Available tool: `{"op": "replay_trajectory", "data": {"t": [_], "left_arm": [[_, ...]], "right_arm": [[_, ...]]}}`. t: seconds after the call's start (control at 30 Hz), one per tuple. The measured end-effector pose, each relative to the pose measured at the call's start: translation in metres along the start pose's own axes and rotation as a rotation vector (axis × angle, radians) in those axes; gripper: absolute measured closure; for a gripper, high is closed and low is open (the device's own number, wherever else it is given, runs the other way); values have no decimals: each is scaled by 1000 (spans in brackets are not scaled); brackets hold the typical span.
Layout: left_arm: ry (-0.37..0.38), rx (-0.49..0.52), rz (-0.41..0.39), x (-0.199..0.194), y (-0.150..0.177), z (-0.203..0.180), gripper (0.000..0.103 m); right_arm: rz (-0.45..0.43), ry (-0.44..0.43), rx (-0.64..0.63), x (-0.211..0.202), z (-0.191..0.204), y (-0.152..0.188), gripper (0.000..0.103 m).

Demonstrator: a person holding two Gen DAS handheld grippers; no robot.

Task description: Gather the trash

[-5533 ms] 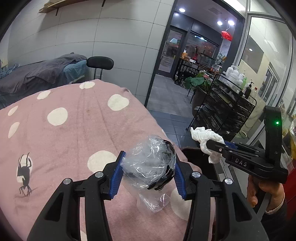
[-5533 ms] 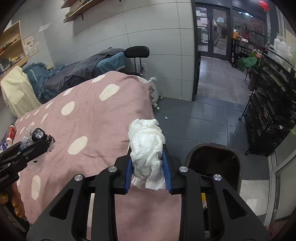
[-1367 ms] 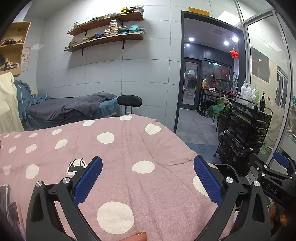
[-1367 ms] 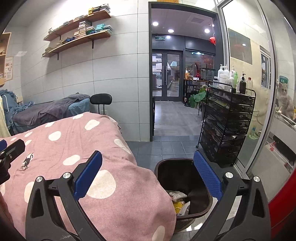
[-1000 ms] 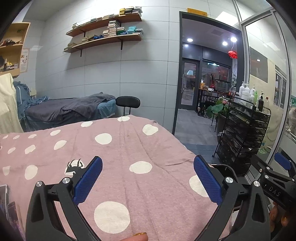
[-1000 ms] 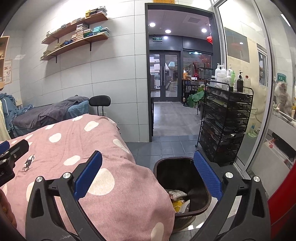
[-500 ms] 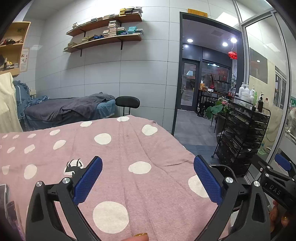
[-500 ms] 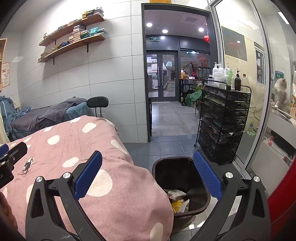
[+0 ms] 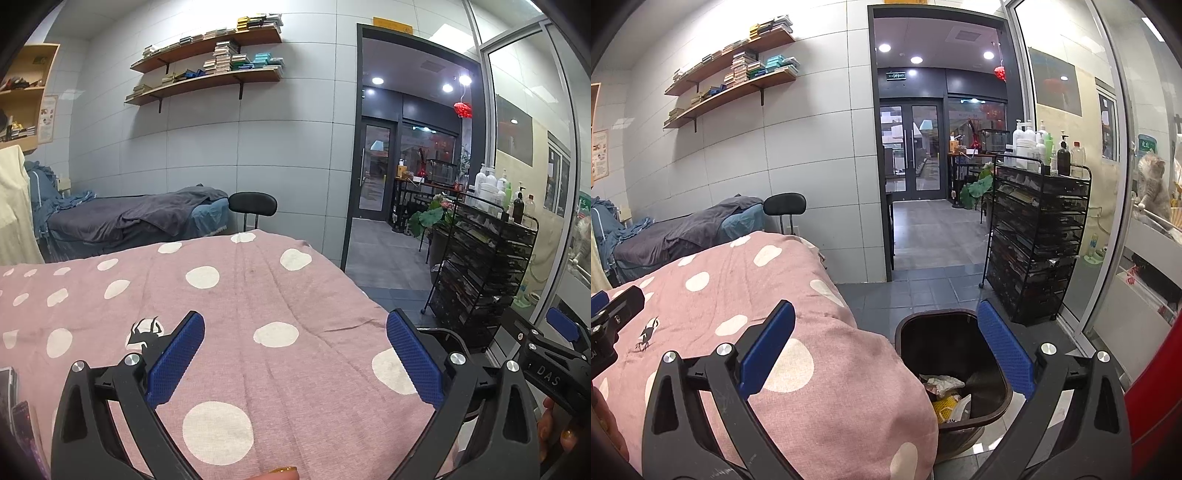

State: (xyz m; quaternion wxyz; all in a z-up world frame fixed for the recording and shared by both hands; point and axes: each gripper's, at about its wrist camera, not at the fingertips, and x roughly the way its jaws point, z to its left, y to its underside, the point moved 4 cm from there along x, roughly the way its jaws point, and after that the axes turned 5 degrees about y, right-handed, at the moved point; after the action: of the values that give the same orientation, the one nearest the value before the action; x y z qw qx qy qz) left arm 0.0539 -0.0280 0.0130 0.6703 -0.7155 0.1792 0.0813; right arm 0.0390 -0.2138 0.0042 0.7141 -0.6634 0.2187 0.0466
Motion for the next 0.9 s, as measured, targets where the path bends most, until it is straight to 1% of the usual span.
{"op": "replay_trajectory", "data": {"t": [0.9], "left_arm": [[7, -2, 3, -2, 0, -5, 6]], "right_arm": [[8, 9, 12, 0, -4, 1, 6]]}}
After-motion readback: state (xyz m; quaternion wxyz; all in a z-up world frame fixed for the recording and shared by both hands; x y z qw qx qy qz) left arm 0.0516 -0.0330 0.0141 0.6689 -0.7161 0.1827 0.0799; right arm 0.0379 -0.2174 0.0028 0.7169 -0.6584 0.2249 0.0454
